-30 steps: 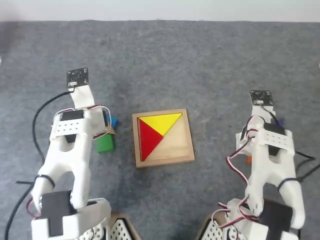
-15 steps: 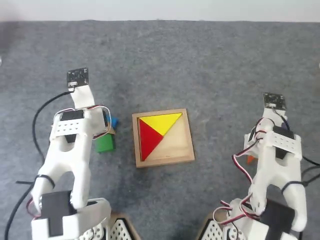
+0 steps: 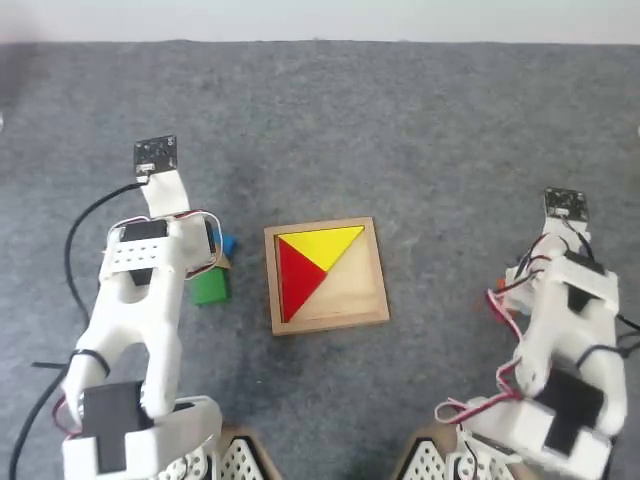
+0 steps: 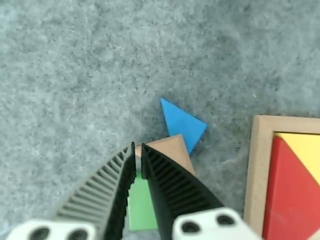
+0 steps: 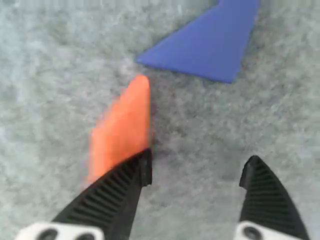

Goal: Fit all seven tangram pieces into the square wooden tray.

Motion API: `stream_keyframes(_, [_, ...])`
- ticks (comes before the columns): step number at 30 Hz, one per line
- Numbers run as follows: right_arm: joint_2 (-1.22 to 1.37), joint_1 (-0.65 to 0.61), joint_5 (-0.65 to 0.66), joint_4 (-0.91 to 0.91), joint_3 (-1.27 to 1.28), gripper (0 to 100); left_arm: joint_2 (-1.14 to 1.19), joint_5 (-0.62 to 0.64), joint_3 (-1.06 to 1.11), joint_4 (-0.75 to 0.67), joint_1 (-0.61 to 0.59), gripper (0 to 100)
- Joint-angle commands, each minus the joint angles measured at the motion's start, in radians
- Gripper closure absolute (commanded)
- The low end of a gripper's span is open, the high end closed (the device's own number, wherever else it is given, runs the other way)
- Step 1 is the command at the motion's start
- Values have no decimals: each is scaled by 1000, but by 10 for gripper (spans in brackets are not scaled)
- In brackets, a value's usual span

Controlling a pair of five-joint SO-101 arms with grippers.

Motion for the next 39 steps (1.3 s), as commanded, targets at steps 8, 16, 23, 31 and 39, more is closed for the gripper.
stream_keyframes(8, [2,174,63,-2,-34,746,-5,-14,-4,-18,11,977])
stream_keyframes(16, [-193,-36,-112,134,-35,775,-3,-15,2,-38,11,977])
stream_keyframes(23, [-229,-125,-213,105,-34,713,-5,-15,28,-74,15,977])
stream_keyframes(31, [-87,-197,-293,82,-144,713,-5,-15,28,-74,15,977])
stream_keyframes(39, [16,-318,-520,176,-304,713,-5,-15,28,-74,15,977])
